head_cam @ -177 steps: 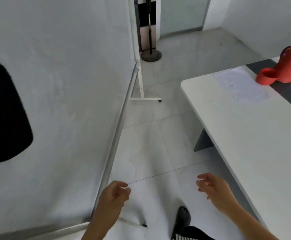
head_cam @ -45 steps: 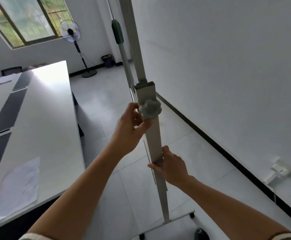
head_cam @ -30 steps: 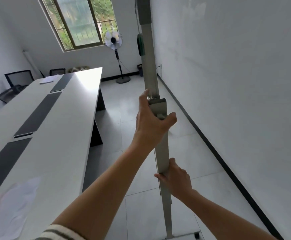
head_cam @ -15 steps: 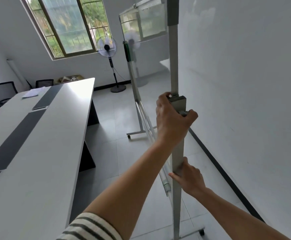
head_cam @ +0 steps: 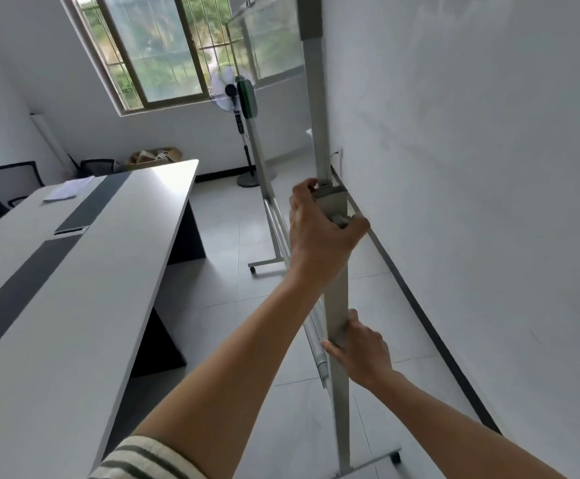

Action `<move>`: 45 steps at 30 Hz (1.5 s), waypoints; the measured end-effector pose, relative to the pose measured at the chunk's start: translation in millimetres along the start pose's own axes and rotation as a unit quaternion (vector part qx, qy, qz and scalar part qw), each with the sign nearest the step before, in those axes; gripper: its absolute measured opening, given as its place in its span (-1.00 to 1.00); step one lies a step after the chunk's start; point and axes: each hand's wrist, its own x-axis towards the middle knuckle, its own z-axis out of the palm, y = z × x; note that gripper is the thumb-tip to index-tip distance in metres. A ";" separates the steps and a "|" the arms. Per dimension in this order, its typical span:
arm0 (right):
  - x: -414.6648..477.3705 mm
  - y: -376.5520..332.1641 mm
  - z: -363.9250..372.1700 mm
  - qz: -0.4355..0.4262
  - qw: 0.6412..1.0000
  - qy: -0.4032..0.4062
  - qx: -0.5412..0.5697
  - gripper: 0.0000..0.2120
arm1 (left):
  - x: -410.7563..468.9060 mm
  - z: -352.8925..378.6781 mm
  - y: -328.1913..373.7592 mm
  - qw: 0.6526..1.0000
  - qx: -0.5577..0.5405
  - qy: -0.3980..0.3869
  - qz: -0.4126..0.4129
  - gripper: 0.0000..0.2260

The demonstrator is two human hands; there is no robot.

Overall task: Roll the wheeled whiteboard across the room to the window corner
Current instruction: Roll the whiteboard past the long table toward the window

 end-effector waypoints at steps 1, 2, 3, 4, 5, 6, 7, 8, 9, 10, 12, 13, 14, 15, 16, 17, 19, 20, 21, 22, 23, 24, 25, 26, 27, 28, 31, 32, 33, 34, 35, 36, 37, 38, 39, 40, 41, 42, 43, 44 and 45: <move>22.2 0.1 -1.4 -0.006 1.000 -0.007 0.001 -0.44 | 19.0 4.3 -6.0 1.000 0.002 0.001 -0.005 -0.44; 44.6 -0.7 -3.3 -0.013 1.000 -0.012 0.000 -0.44 | 38.7 8.3 -11.7 1.000 0.004 0.004 -0.006 -0.45; 67.1 -1.3 -5.0 -0.021 1.000 -0.015 0.000 -0.44 | 58.6 12.2 -17.4 1.000 0.005 0.007 -0.005 -0.46; 88.8 -2.0 -7.0 -0.026 1.000 -0.017 -0.001 -0.44 | 78.2 15.6 -22.9 1.000 0.005 0.011 -0.008 -0.46; 109.5 -2.6 -8.5 -0.027 0.999 -0.020 -0.002 -0.45 | 97.0 18.3 -27.7 1.000 0.008 0.016 -0.011 -0.47; 129.5 -3.4 -9.1 -0.027 0.999 -0.023 -0.002 -0.46 | 115.1 21.3 -33.4 1.000 0.011 0.020 -0.013 -0.46; 148.6 -3.8 -8.1 -0.028 0.999 -0.024 -0.002 -0.46 | 132.3 24.1 -40.0 1.000 0.015 0.023 -0.015 -0.46; 167.3 -5.0 -7.0 -0.031 0.999 -0.026 -0.004 -0.47 | 149.3 26.6 -47.6 0.999 0.019 0.025 -0.016 -0.45; 186.6 -5.6 -5.5 -0.037 0.999 -0.028 -0.006 -0.47 | 166.6 29.5 -55.1 0.999 0.020 0.029 -0.016 -0.44; 206.3 -5.9 -4.2 -0.043 0.999 -0.029 -0.007 -0.46 | 184.2 32.4 -62.4 0.999 0.022 0.034 -0.014 -0.43; 247.0 -5.6 -0.8 -0.054 0.998 -0.025 -0.012 -0.46 | 221.1 38.1 -77.4 0.999 0.028 0.044 -0.007 -0.43; 267.6 -5.2 1.4 -0.057 0.998 -0.023 -0.013 -0.45 | 239.5 41.2 -85.1 0.998 0.032 0.047 -0.005 -0.43; 289.2 -4.9 4.3 -0.058 0.998 -0.022 -0.014 -0.45 | 258.8 44.4 -93.8 0.998 0.035 0.050 -0.003 -0.44; 310.8 -5.3 6.9 -0.060 0.998 -0.019 -0.015 -0.45 | 278.2 47.3 -102.2 0.998 0.038 0.052 0.000 -0.45; 333.5 -5.9 9.6 -0.062 0.998 -0.017 -0.016 -0.45 | 298.3 50.2 -110.5 0.998 0.042 0.054 0.005 -0.45; 356.1 -6.7 12.1 -0.064 0.998 -0.017 -0.017 -0.44 | 318.6 52.8 -118.5 0.997 0.047 0.055 0.011 -0.45; 400.7 -10.4 14.4 -0.060 0.998 -0.021 -0.015 -0.42 | 358.3 57.1 -133.2 0.997 0.056 0.058 0.016 -0.45; 422.0 -14.1 15.1 -0.055 0.998 -0.024 -0.017 -0.41 | 377.7 58.3 -140.6 0.996 0.061 0.059 0.017 -0.44; 442.4 -18.2 15.5 -0.050 0.998 -0.028 -0.021 -0.40 | 397.0 59.3 -147.9 0.996 0.065 0.059 0.017 -0.44; 462.5 -22.3 15.8 -0.049 0.998 -0.031 -0.024 -0.39 | 416.3 60.1 -155.2 0.996 0.067 0.060 0.017 -0.45; 483.9 -26.6 16.1 -0.049 0.998 -0.034 -0.025 -0.39 | 436.6 61.1 -162.5 0.996 0.067 0.061 0.016 -0.45; 503.4 -30.4 15.4 -0.047 0.998 -0.036 -0.024 -0.39 | 455.1 61.7 -168.2 0.996 0.068 0.062 0.014 -0.45; 525.8 -33.6 14.9 -0.044 0.998 -0.037 -0.023 -0.40 | 475.9 63.2 -174.0 0.995 0.070 0.064 0.012 -0.46; 547.5 -36.0 14.9 -0.042 0.998 -0.037 -0.021 -0.40 | 495.8 64.9 -179.5 0.995 0.073 0.064 0.011 -0.46; 565.8 -38.2 14.9 -0.042 0.998 -0.038 -0.020 -0.40 | 512.8 66.4 -184.5 0.995 0.075 0.065 0.009 -0.46; 587.1 -40.7 16.4 -0.044 0.998 -0.039 -0.017 -0.41 | 533.0 68.4 -191.9 0.995 0.079 0.068 0.006 -0.46; 652.3 -45.6 23.2 -0.061 0.997 -0.044 -0.013 -0.43 | 594.3 74.0 -217.7 0.993 0.084 0.084 0.006 -0.45; 674.6 -47.3 24.6 -0.068 0.997 -0.046 -0.012 -0.43 | 615.2 75.6 -227.2 0.992 0.085 0.089 0.006 -0.45; 696.8 -47.9 25.4 -0.075 0.996 -0.048 -0.011 -0.43 | 635.7 78.5 -236.4 0.992 0.085 0.093 0.003 -0.46; 719.4 -48.1 25.8 -0.083 0.995 -0.049 -0.012 -0.43 | 655.8 81.7 -244.7 0.992 0.086 0.098 0.001 -0.47; 742.5 -47.8 26.6 -0.091 0.994 -0.052 -0.014 -0.44 | 675.7 85.3 -253.8 0.991 0.086 0.102 -0.002 -0.48; 765.2 -47.2 27.2 -0.097 0.993 -0.057 -0.017 -0.45 | 694.8 89.2 -262.1 0.991 0.085 0.107 -0.007 -0.48; 788.2 -47.5 26.7 -0.102 0.993 -0.063 -0.018 -0.46 | 713.7 93.3 -268.7 0.990 0.087 0.113 -0.013 -0.47; 810.9 -48.5 25.6 -0.106 0.992 -0.071 -0.019 -0.46 | 732.4 97.2 -274.2 0.989 0.089 0.117 -0.019 -0.46; 832.1 -49.9 23.8 -0.111 0.991 -0.078 -0.020 -0.46 | 750.4 101.1 -278.9 0.988 0.089 0.120 -0.025 -0.46; 854.1 -51.7 22.2 -0.117 0.989 -0.083 -0.020 -0.47 | 769.3 104.5 -283.4 0.988 0.090 0.123 -0.027 -0.46; 876.8 -53.0 20.8 -0.124 0.988 -0.087 -0.022 -0.47 | 788.6 108.2 -288.2 0.987 0.092 0.128 -0.027 -0.46; 898.6 -54.0 18.7 -0.128 0.988 -0.087 -0.022 -0.47 | 807.2 111.8 -292.6 0.986 0.094 0.133 -0.029 -0.46; 919.4 -54.9 17.4 -0.129 0.988 -0.088 -0.021 -0.47 | 825.0 115.4 -296.9 0.985 0.096 0.137 -0.033 -0.46; 939.1 -55.5 17.1 -0.130 0.987 -0.091 -0.020 -0.47 | 841.9 118.7 -301.4 0.984 0.099 0.140 -0.036 -0.46; 957.2 -56.1 17.1 -0.132 0.986 -0.096 -0.018 -0.47 | 858.1 122.1 -306.9 0.983 0.104 0.143 -0.039 -0.47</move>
